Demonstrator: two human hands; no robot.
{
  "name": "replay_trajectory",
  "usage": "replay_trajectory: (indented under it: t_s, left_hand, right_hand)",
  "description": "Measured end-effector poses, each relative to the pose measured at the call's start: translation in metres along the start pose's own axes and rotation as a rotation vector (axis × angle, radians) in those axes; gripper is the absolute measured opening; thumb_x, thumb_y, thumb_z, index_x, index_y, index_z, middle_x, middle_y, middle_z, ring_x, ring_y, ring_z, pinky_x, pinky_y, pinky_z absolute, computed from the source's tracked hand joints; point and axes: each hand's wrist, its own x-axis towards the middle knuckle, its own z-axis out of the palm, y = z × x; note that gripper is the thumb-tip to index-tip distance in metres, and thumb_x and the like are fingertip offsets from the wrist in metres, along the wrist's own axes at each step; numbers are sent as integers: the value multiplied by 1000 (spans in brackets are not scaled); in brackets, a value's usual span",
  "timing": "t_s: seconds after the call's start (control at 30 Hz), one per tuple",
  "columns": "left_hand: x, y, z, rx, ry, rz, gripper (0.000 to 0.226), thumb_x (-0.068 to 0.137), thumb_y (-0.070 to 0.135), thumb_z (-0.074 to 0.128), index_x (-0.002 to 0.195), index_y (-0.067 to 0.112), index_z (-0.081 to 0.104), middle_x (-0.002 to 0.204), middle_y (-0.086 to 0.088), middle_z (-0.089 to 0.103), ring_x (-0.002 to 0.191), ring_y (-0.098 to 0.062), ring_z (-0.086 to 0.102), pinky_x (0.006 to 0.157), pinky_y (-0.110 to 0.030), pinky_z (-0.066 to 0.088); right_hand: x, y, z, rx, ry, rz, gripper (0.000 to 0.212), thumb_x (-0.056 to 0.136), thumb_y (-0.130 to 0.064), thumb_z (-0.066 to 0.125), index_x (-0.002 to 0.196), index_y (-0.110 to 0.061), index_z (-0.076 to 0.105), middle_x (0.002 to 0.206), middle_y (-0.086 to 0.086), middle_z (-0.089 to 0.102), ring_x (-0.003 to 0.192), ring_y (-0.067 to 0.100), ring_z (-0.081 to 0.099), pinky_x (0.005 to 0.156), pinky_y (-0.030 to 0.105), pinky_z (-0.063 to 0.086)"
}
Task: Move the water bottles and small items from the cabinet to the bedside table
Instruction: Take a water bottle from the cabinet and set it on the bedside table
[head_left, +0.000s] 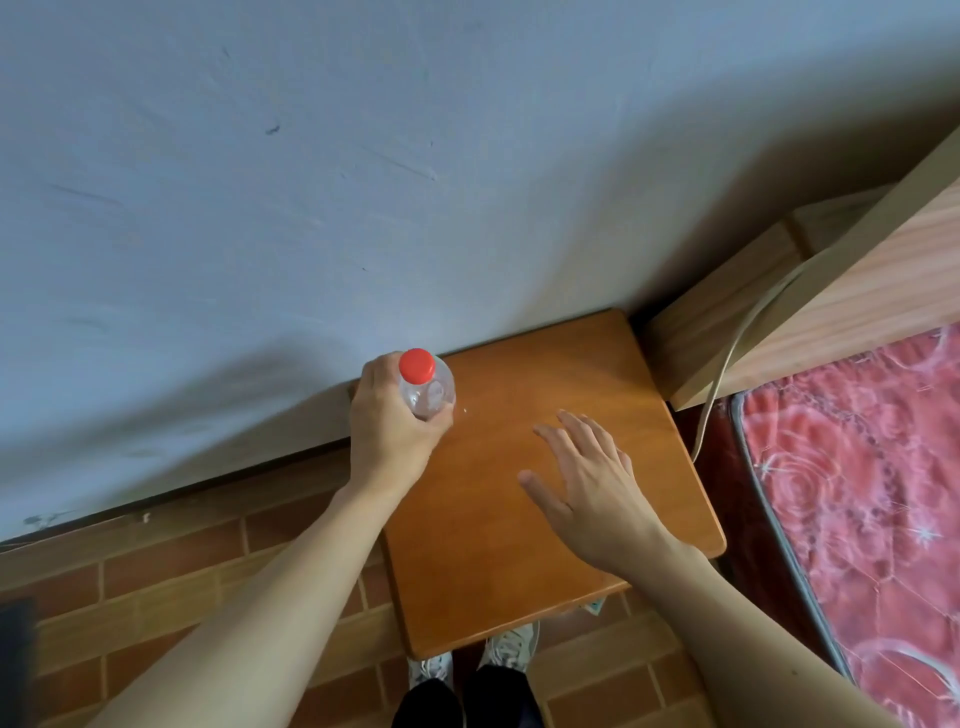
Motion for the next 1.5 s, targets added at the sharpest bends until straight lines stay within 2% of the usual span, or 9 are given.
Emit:
replay_trajectory:
  t_s: [0.17,0.3,0.5,0.6,0.8,1.1,1.37,1.5]
  left_hand:
    - [0,-10,5,-34,-79,-52,58,74,22,87,122,14,55,114,-3,63,103,-17,58,87,-31,51]
    - [3,-12,-1,-30,-112,-98,55,76,28,85,121,16,56,113,0,64,102,-19,61,83,-28,50]
    - [0,10,-40,79,-177,-95,78,80,38,82,144,15,43,141,-3,53,127,-20,52,99,-32,45]
    - [0,31,-71,130,-181,-48,81,80,36,82,146,16,40,146,-4,49,131,-21,50,104,-35,45]
    - [-2,83,-129,241,-186,86,71,86,32,76,147,17,41,146,-4,49,133,-22,48,106,-35,43]
    - [-12,173,-201,303,-207,335,55,92,40,66,139,18,48,146,2,47,133,-19,45,107,-36,43]
    - [-13,230,-245,302,-248,512,59,94,45,59,143,15,44,147,-2,46,134,-23,43,107,-40,42]
    - [-8,246,-250,305,-319,657,60,96,49,54,144,15,42,149,-3,44,134,-23,42,107,-40,43]
  right_hand:
    - [-4,-10,4,49,-35,12,66,94,-66,24,152,-34,21,165,-4,8,152,20,-1,119,50,11]
    - [-9,-14,-4,60,-21,18,66,95,-66,25,151,-33,22,164,-4,11,151,21,3,119,51,15]
    - [-19,-28,-29,37,30,-5,62,97,-61,29,152,-32,22,162,-5,19,150,19,10,119,47,16]
    - [-27,-43,-44,34,72,-17,62,97,-61,29,151,-31,23,162,-4,20,150,20,12,120,48,17]
    - [-54,-77,-99,28,142,-69,64,96,-61,31,152,-32,22,163,-4,15,151,22,10,122,49,14]
    - [-117,-109,-192,13,382,-129,58,98,-54,38,149,-28,30,158,1,28,147,24,19,119,49,20]
    - [-174,-123,-228,-42,544,-69,63,94,-58,39,146,-23,35,154,5,34,145,26,25,116,46,23]
    - [-209,-134,-229,-37,613,46,61,97,-54,41,148,-24,32,156,3,29,146,24,20,116,44,19]
